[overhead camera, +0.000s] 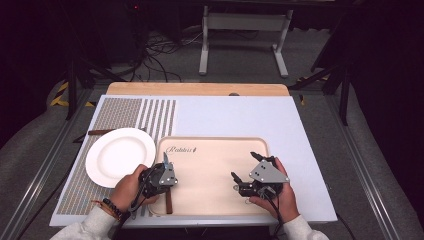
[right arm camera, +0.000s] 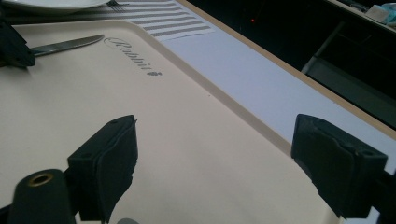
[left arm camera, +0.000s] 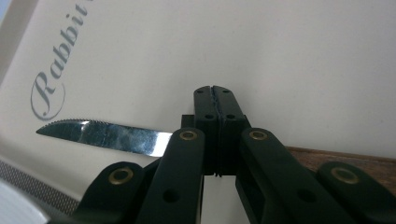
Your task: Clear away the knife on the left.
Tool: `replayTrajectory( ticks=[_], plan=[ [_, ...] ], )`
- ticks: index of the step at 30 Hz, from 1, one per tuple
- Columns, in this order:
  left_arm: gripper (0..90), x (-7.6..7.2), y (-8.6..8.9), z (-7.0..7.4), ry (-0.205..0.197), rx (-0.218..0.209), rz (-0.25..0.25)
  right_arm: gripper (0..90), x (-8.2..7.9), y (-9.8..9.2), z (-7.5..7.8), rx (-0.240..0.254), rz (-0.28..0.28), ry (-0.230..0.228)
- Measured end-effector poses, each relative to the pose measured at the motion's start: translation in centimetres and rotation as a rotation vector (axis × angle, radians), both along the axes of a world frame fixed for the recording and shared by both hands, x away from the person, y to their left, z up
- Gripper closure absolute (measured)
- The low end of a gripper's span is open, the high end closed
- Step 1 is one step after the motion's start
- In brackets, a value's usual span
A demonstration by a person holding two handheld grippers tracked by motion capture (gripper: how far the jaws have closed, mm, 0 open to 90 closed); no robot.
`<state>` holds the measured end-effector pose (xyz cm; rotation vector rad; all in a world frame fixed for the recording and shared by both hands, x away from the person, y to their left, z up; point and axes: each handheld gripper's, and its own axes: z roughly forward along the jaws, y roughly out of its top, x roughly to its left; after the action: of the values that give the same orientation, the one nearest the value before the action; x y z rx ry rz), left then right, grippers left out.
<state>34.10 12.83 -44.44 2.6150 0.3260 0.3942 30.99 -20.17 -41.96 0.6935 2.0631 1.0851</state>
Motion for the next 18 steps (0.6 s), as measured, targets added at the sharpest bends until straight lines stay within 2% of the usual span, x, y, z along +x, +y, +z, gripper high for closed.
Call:
replayTrajectory(
  ticks=[18],
  plan=[
    [90.0,-0.2,2.2,0.0,0.023,-0.01,0.021,15.4,0.1,-0.2,0.1,0.024,-0.012,0.004]
  ],
)
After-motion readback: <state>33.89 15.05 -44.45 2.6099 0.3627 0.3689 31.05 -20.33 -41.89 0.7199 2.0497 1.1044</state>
